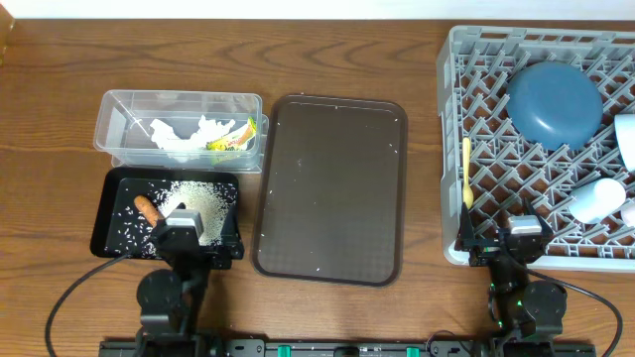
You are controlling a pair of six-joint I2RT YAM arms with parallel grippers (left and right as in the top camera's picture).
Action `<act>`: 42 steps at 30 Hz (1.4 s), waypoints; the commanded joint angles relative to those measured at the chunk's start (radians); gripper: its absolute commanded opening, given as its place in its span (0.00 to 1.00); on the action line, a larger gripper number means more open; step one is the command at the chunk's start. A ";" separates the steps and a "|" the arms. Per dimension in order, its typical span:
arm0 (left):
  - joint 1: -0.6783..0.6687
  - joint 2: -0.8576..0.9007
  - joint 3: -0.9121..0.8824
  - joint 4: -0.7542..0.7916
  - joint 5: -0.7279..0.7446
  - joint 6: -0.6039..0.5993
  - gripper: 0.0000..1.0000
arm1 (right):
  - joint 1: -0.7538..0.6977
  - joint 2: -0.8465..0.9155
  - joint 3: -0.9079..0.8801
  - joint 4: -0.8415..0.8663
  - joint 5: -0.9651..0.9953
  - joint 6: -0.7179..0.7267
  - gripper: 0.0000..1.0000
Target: Sort waste into correct bins and load items into the dishwasher rack
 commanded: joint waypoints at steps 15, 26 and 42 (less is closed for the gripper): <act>-0.019 -0.067 -0.115 0.077 -0.035 0.055 0.91 | 0.009 -0.007 -0.003 -0.003 0.007 -0.010 0.99; -0.018 -0.066 -0.115 0.080 -0.049 0.053 0.91 | 0.009 -0.007 -0.003 -0.003 0.007 -0.010 0.99; -0.018 -0.066 -0.115 0.080 -0.049 0.053 0.91 | 0.009 -0.007 -0.003 -0.003 0.007 -0.010 0.99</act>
